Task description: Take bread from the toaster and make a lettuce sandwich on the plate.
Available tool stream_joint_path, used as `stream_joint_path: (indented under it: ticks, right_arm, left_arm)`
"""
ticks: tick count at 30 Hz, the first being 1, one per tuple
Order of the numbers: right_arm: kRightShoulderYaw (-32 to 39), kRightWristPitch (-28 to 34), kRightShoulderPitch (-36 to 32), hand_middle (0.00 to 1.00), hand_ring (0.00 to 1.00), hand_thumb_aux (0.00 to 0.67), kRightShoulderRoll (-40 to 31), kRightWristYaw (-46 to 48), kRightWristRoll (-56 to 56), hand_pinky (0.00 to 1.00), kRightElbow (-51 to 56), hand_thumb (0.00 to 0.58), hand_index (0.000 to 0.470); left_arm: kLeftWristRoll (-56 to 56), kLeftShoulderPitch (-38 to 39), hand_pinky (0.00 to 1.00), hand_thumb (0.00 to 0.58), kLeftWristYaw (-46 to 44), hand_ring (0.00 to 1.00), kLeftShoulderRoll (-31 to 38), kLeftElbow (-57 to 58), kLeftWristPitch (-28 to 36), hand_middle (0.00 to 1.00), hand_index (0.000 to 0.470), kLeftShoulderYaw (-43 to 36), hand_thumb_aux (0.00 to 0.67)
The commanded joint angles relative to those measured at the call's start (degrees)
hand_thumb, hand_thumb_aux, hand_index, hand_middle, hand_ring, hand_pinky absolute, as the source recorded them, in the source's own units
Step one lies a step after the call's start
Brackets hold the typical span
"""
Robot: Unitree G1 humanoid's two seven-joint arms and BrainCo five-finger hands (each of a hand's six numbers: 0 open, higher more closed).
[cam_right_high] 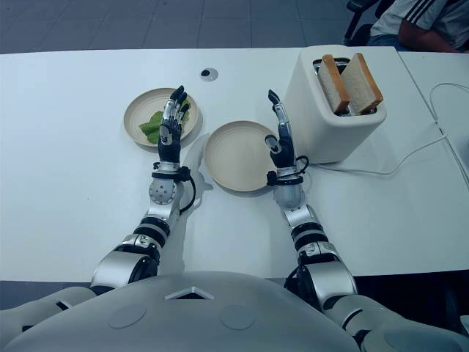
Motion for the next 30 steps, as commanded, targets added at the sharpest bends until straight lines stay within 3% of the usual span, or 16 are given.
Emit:
stream_joint_path:
  ticks: [1, 9, 11, 14, 18, 21, 23, 26, 30]
  right_arm:
    - [0.02, 1.03, 0.36, 0.00, 0.00, 0.000, -0.41, 0.19, -0.32, 0.00, -0.63, 0.000, 0.000]
    - [0.00, 0.82, 1.38, 0.00, 0.00, 0.000, -0.71, 0.13, -0.85, 0.00, -2.63, 0.000, 0.000]
    - [-0.34, -0.40, 5.69, 0.00, 0.00, 0.000, -1.84, 0.83, -3.40, 0.00, -13.32, 0.000, 0.000]
    - [-5.00, 0.71, 16.76, 0.00, 0.00, 0.000, -5.08, 4.92, -0.55, 0.00, -40.90, 0.000, 0.000]
    - [-21.85, 9.57, 21.85, 0.00, 0.00, 0.000, -10.83, 5.37, 7.82, 0.00, -58.32, 0.000, 0.000]
    - [-36.28, 23.10, 18.61, 0.00, 0.00, 0.000, -15.51, 2.40, 0.75, 0.00, -56.34, 0.000, 0.000]
    - [-39.82, 31.22, 17.84, 0.00, 0.00, 0.000, -20.14, 1.06, -8.36, 0.00, -51.43, 0.000, 0.000]
    - [-37.27, 38.36, 16.69, 0.00, 0.00, 0.000, -24.76, -1.19, -20.02, 0.00, -45.93, 0.000, 0.000]
    - [-28.96, 44.14, 12.64, 0.00, 0.00, 0.000, -28.80, 1.08, -27.04, 0.00, -38.80, 0.000, 0.000]
  left_arm:
    - [-0.37, 1.06, 0.00, 0.000, -0.17, 0.00, -0.80, 0.02, 1.06, 0.00, 0.000, 0.19, 0.000]
    - [2.95, 1.17, 0.00, 0.000, 2.74, 0.00, -0.23, 0.22, 1.01, 0.00, 0.000, 0.07, 0.000]
    - [3.38, 1.25, 0.00, 0.000, 3.20, 0.00, -0.18, 0.27, 0.93, 0.00, 0.000, 0.15, 0.000]
    - [3.36, 1.05, 0.00, 0.000, 3.31, 0.00, -0.23, 0.68, 0.96, 0.00, 0.000, 0.13, 0.000]
    - [3.49, 0.75, 0.00, 0.000, 3.35, 0.00, -0.70, 2.23, 1.00, 0.00, 0.000, -0.10, 0.000]
    - [3.91, 1.20, 0.00, 0.000, 3.92, 0.00, -0.95, 1.95, 0.92, 0.00, 0.000, -0.20, 0.000]
    - [4.01, 1.31, 0.00, 0.000, 3.96, 0.00, -1.01, 1.97, 0.88, 0.00, 0.000, -0.34, 0.000]
    - [4.13, 1.28, 0.00, 0.000, 4.04, 0.00, -0.98, 2.05, 0.85, 0.00, 0.000, -0.51, 0.000]
    - [4.20, 1.07, 0.00, 0.000, 4.09, 0.00, -0.96, 1.68, 0.79, 0.00, 0.000, -0.68, 0.000]
